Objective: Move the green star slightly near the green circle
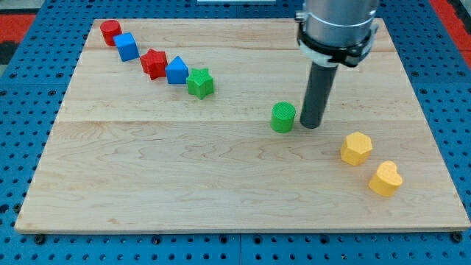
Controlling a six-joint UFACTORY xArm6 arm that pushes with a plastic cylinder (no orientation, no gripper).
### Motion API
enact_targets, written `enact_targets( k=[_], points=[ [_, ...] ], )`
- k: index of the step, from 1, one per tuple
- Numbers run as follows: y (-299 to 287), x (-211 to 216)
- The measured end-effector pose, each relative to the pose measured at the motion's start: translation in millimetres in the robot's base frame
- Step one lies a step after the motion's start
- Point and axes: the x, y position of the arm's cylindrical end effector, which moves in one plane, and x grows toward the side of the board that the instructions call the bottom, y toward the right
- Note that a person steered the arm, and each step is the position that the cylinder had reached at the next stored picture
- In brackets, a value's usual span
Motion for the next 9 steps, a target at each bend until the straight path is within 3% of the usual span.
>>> enact_targets(
  k=[1,2,3,4,5,6,8,9],
  points=[
    [-20,-35],
    [-115,-64],
    [-113,-97],
    [-148,-128],
    [-196,-124],
    [-199,-99],
    [-130,-74],
    [-192,-67]
  ],
)
